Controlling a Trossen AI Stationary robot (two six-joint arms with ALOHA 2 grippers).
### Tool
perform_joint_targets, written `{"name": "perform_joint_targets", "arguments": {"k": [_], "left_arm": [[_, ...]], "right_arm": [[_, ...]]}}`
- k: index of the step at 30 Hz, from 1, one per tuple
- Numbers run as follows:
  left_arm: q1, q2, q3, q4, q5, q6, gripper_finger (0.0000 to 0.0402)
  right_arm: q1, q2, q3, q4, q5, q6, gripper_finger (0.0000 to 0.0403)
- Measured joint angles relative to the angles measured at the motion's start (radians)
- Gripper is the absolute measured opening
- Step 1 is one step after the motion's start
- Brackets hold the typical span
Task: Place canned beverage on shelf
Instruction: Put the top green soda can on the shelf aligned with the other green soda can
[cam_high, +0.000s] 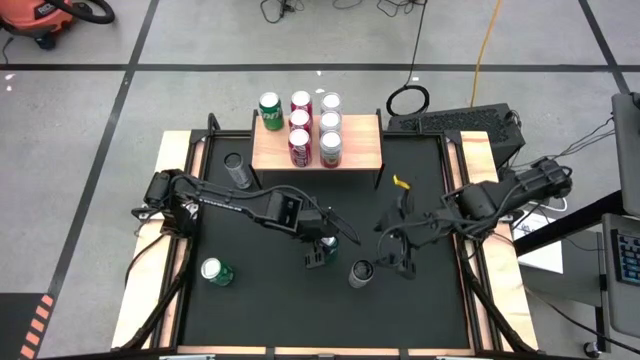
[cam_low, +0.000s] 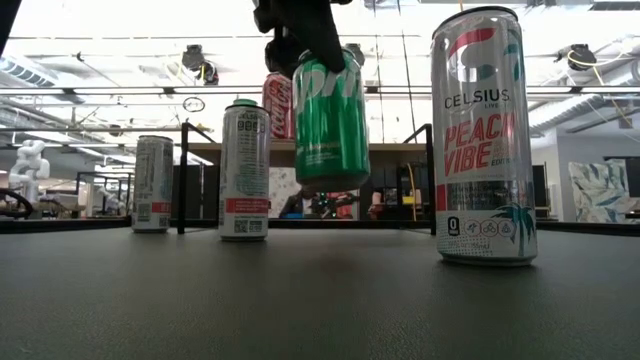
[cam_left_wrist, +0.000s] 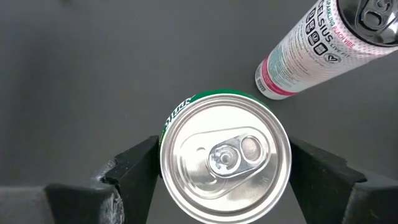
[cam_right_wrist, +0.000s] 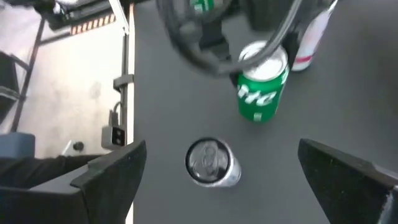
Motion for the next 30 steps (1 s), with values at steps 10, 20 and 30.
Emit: {"name": "perform_joint_targets", "arguments": {"k": [10, 20, 30], "left_arm": [[0.007, -0.001, 0.061, -0.004, 0.002, 0.0, 0.0277], [0.028, -0.001, 0.239, -0.091, 0.003, 0.005, 0.0277], [0.039, -0.003, 0.41, -0.115, 0.003, 0.008, 0.0277]], "right_arm": [[0.009, 0.001, -0.227, 0.208, -0.021, 0.023, 0.04], [0.001, 0.0, -0.307, 0.321, 0.006, 0.061, 0.04], [-0.053, -0.028, -0.304, 0.358, 0.023, 0.09, 0.04]]}}
